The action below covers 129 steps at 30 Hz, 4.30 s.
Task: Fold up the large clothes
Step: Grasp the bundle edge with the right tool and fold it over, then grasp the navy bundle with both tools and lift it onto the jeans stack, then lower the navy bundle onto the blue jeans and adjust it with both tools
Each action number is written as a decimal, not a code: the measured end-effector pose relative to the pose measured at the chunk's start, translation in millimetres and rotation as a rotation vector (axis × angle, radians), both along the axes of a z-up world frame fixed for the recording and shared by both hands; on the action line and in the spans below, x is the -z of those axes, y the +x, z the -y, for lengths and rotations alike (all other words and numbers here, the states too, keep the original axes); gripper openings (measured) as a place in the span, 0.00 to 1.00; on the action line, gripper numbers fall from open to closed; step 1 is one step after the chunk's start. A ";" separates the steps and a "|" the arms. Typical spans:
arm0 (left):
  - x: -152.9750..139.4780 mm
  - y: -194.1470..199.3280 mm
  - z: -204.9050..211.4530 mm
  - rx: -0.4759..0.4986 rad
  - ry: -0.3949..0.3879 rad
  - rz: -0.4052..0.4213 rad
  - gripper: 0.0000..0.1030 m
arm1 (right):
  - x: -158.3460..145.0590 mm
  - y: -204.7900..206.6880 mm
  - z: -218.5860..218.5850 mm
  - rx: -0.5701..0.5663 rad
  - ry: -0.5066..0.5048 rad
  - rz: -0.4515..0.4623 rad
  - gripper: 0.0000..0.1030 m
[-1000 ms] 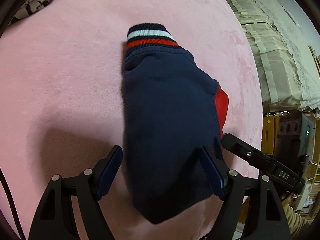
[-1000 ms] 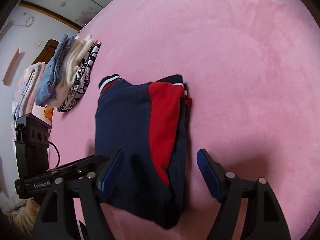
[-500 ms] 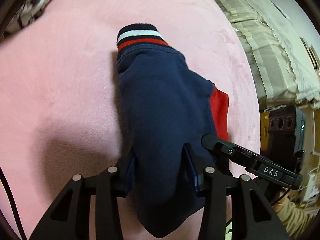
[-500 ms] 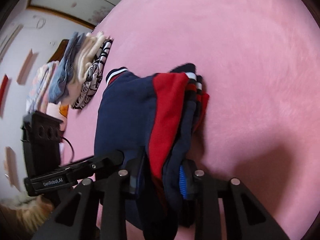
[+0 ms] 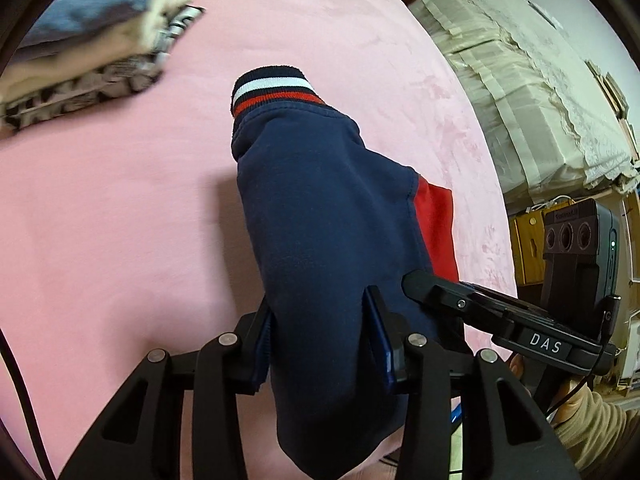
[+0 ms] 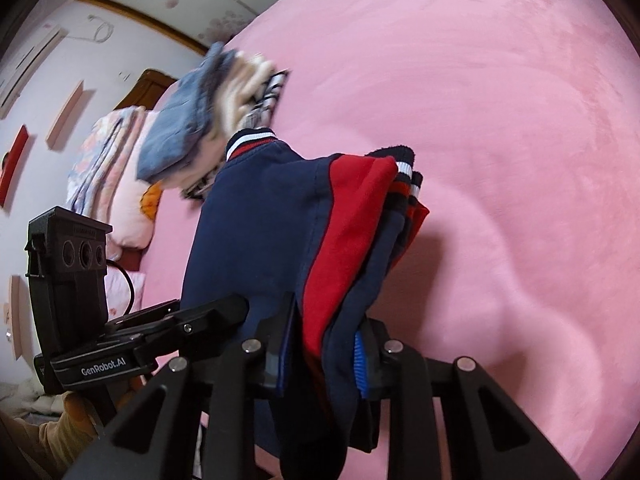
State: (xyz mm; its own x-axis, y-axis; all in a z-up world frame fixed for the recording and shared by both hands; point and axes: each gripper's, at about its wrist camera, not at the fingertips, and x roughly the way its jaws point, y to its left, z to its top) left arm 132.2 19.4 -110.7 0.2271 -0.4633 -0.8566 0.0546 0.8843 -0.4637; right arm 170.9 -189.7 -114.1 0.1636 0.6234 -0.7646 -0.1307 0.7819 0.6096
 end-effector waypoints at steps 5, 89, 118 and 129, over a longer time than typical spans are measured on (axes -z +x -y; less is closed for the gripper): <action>-35.6 -18.5 -49.3 -0.030 0.025 0.028 0.39 | -28.1 -9.4 -42.2 -0.042 0.024 0.019 0.23; -99.3 237.8 -326.1 -0.079 0.025 0.305 0.52 | -102.4 240.0 -317.7 -0.083 0.170 0.385 0.18; -127.5 289.9 -286.1 -0.066 0.062 0.321 0.46 | -110.9 251.7 -283.7 0.007 -0.195 0.466 0.07; -68.7 315.6 -275.8 -0.147 0.207 0.190 0.24 | -69.8 272.2 -309.4 -0.001 -0.228 0.394 0.07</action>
